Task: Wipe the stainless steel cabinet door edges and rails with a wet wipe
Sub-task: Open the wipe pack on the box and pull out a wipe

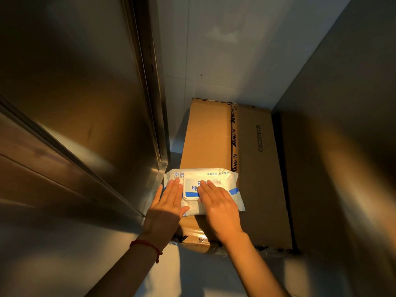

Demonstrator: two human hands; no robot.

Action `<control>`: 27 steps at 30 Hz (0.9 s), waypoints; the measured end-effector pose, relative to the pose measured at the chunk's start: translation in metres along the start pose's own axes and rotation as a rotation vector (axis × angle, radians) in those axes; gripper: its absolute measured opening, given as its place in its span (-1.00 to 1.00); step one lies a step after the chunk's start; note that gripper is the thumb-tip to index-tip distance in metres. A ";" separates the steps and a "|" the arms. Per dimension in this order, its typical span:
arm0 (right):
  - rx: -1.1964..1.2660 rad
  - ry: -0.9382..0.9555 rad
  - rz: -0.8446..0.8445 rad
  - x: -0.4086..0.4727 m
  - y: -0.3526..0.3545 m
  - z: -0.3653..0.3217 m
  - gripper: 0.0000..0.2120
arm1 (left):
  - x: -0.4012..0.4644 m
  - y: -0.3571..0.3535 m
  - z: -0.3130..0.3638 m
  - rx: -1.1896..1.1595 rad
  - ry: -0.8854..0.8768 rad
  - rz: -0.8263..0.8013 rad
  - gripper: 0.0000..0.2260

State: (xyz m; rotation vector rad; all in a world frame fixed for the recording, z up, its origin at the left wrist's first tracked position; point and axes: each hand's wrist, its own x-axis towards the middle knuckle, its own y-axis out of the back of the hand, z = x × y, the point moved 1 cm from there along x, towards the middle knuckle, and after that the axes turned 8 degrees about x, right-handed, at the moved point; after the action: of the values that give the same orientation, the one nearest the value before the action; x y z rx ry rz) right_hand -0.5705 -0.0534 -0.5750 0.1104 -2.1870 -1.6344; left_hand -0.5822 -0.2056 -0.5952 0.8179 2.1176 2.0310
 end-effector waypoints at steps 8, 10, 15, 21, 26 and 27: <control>-0.001 -0.007 0.021 0.002 0.000 -0.002 -0.39 | 0.003 0.001 0.003 -0.066 0.023 -0.019 -0.35; 0.004 -0.017 0.024 0.003 0.001 -0.003 -0.38 | 0.002 0.002 0.003 -0.070 0.022 -0.030 -0.36; 0.116 -0.061 0.098 0.016 0.010 -0.002 -0.45 | 0.004 0.004 0.005 -0.076 0.025 -0.051 -0.35; 0.022 -0.029 0.096 0.021 0.015 -0.004 -0.46 | 0.003 0.006 0.004 -0.067 0.020 -0.062 -0.36; 0.034 -0.088 0.142 0.032 0.013 -0.008 -0.43 | 0.003 0.003 0.003 -0.063 0.018 -0.084 -0.33; 0.034 -0.095 0.147 0.034 0.012 -0.009 -0.42 | 0.004 0.002 0.002 -0.060 0.015 -0.087 -0.33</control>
State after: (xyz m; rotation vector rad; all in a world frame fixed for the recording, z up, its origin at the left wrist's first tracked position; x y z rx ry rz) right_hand -0.5959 -0.0678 -0.5520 -0.1187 -2.2358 -1.5508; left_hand -0.5837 -0.2021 -0.5926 0.6917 2.0509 2.0524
